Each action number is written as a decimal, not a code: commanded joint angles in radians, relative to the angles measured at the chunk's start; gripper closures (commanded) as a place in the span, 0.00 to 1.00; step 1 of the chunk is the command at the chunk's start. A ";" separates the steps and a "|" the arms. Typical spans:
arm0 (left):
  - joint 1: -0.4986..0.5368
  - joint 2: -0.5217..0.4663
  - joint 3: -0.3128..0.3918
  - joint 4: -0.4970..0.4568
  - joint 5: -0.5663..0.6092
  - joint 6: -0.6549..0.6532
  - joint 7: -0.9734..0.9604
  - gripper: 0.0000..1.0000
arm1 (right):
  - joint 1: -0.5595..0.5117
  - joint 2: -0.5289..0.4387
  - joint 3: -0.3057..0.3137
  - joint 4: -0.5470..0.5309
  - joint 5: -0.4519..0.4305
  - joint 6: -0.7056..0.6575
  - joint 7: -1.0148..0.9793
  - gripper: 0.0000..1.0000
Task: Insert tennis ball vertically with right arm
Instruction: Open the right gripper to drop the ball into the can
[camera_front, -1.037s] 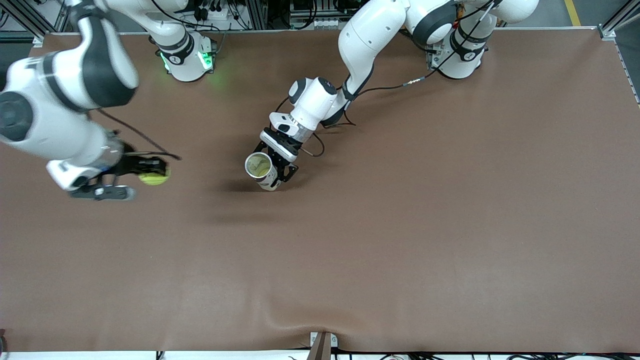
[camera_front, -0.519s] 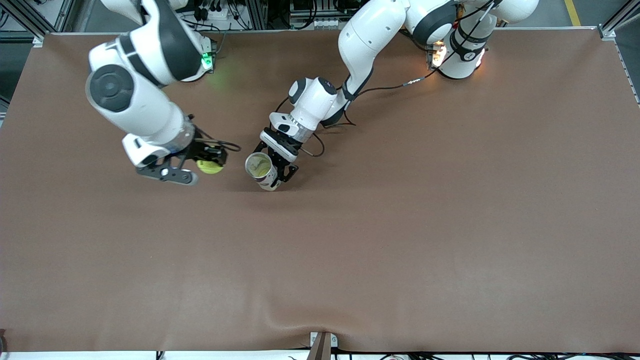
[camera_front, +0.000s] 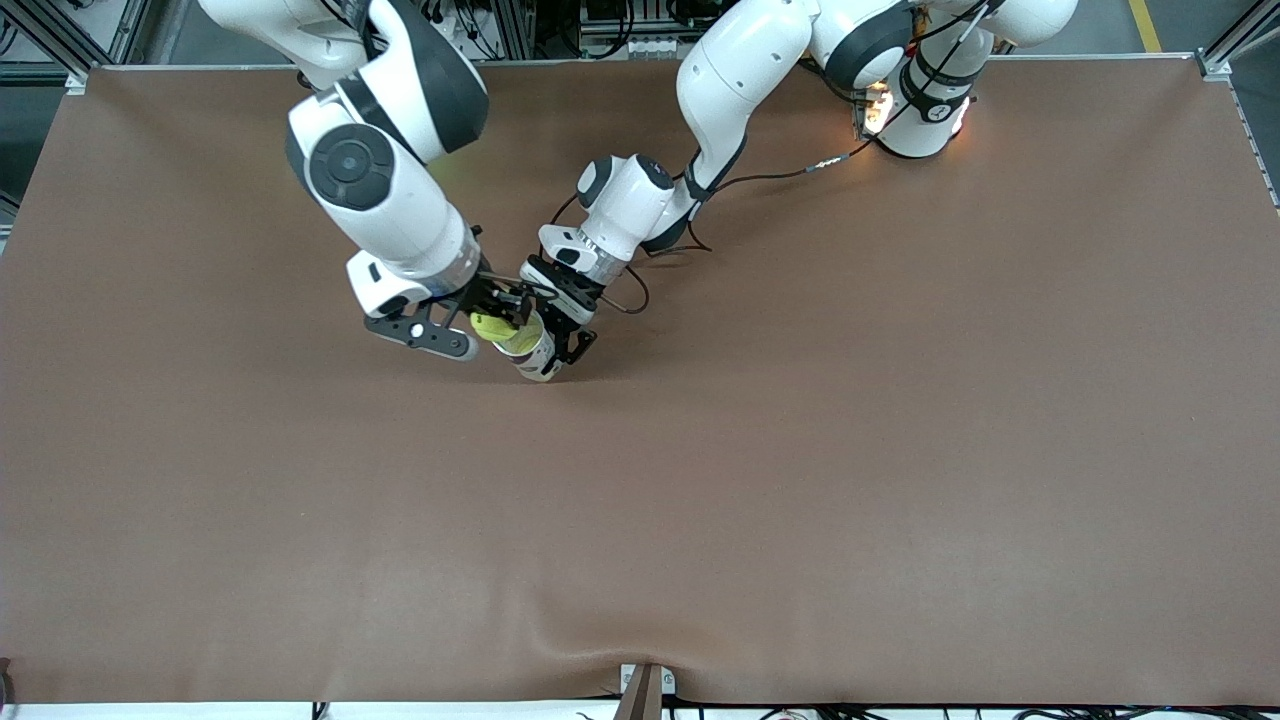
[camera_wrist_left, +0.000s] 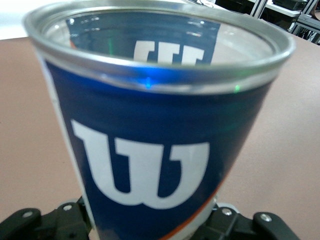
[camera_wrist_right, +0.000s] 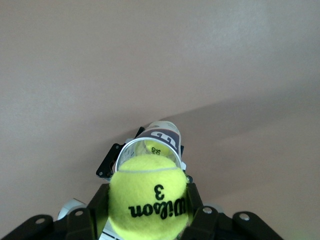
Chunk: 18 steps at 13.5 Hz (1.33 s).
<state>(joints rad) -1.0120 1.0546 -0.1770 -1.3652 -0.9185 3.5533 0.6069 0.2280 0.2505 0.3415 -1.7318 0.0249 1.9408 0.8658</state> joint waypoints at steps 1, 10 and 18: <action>-0.010 0.042 0.004 0.020 0.000 -0.004 -0.010 0.23 | 0.011 -0.002 -0.004 -0.049 -0.002 0.058 0.019 1.00; -0.010 0.042 0.004 0.020 0.000 -0.004 -0.012 0.22 | 0.017 0.018 -0.004 -0.064 -0.023 0.079 0.062 0.00; -0.010 0.035 0.004 0.017 -0.008 -0.005 -0.015 0.00 | -0.084 -0.089 -0.009 -0.017 -0.020 -0.075 -0.109 0.00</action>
<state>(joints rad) -1.0136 1.0640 -0.1772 -1.3654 -0.9186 3.5531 0.6059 0.2017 0.2389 0.3292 -1.7470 0.0118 1.9487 0.8551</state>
